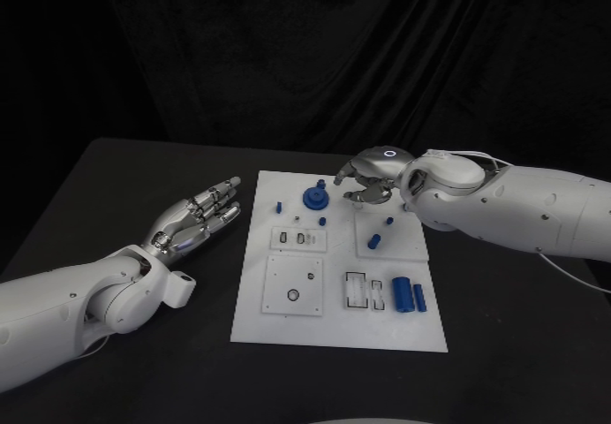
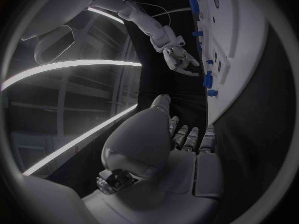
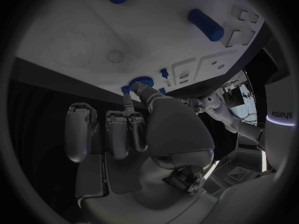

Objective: Assemble the parts on the task board

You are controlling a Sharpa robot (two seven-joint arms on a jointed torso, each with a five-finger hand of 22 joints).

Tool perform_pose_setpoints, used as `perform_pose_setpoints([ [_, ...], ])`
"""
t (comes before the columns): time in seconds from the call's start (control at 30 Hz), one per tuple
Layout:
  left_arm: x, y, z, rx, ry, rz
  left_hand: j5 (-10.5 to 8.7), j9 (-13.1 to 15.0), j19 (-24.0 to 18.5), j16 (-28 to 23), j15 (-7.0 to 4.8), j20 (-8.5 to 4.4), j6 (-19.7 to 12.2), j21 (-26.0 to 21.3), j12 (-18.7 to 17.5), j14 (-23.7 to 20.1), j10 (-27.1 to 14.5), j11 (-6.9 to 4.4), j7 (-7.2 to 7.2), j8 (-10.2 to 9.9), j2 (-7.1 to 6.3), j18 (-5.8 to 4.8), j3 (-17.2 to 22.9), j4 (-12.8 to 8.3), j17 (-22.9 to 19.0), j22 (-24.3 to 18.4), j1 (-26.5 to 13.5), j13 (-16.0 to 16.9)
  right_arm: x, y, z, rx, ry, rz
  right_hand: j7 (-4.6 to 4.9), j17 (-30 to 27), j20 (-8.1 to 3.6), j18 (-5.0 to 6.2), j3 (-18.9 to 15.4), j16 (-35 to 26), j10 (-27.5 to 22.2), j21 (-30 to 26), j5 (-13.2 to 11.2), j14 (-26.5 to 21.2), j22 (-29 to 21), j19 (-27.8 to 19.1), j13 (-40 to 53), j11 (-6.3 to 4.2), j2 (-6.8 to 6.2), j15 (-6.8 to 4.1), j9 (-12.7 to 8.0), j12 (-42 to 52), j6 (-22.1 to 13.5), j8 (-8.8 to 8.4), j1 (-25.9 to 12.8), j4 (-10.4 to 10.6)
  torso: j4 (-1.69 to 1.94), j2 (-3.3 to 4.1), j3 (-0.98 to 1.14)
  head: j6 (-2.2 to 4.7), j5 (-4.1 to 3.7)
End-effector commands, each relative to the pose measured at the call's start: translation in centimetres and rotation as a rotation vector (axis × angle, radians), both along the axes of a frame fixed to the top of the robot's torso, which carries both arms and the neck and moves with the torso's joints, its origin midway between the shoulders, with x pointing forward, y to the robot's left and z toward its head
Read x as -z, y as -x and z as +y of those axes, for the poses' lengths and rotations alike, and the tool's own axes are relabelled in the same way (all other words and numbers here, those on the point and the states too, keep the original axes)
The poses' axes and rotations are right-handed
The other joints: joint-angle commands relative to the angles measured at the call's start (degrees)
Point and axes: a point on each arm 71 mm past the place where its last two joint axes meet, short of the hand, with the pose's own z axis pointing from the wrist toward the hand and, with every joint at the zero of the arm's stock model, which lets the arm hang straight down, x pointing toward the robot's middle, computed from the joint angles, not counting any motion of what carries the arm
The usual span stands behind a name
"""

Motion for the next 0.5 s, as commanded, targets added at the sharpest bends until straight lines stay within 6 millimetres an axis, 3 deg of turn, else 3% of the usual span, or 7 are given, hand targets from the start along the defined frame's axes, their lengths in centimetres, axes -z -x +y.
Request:
perform_pose_setpoints([
  [0.03,-0.7,0.3,-0.1,0.021,0.060,-0.084,0.25,0.0,0.0,-0.2,0.30,0.34,0.0,0.3,0.2,0.0,0.0,0.33,0.38,0.3,0.45,0.48,0.3,0.0,0.0,0.1,0.0,0.0,-1.6,0.7,-1.3,0.014,-0.045,-0.063,-0.10,15.1,0.09,0.26,-0.4,0.2,6.0,0.4,-0.1,5.9,12.4,0.8,15.1,0.50,-0.41,0.44,-0.1,0.2,0.5,-0.40,-0.9,1.0,-0.09,0.00,0.05,0.05,-0.06],
  [0.17,-0.7,0.3,-0.2,0.021,0.060,-0.084,0.25,0.1,0.0,-0.2,0.30,0.35,0.0,0.3,0.2,0.0,0.0,0.32,0.40,0.3,0.47,0.48,0.3,0.0,0.0,0.1,-0.1,0.0,-2.2,2.0,-4.2,0.047,-0.048,-0.056,-0.68,15.1,-0.27,0.00,-1.8,0.2,6.0,1.4,-0.1,5.9,12.7,1.6,15.1,-0.03,-2.22,-0.03,-0.1,0.2,0.7,-0.92,-1.2,2.3,-0.14,-0.08,0.05,0.00,-0.21],
  [0.43,-0.7,0.3,-0.2,0.024,0.061,-0.084,0.25,0.1,0.0,-0.2,0.30,0.36,0.1,0.4,0.2,0.0,0.0,0.30,0.42,0.3,0.47,0.49,0.3,0.0,0.0,0.1,-0.1,0.0,-1.7,3.6,-8.9,0.137,-0.025,-0.014,-0.46,15.1,-0.72,-1.04,-3.2,0.2,6.0,5.4,-0.1,5.9,14.1,4.3,15.1,-0.09,-3.25,-0.32,0.0,0.2,0.7,-1.47,-0.8,4.3,-0.20,-0.14,0.03,-0.54,0.17],
  [0.5,-0.7,0.3,-0.4,0.028,0.063,-0.083,0.25,0.1,0.0,-0.2,0.30,0.36,0.1,0.4,0.2,0.0,0.0,0.30,0.42,0.3,0.47,0.49,0.3,0.0,0.0,0.1,-0.1,0.0,-1.4,4.0,-10.4,0.169,-0.022,-0.008,-0.40,15.1,-0.71,-1.08,-3.4,0.2,6.0,5.6,0.0,5.9,14.1,4.5,15.1,-0.05,-3.34,-0.29,0.1,0.2,0.7,-1.50,-0.8,4.6,-0.10,-0.20,-0.09,-0.59,0.22],
])
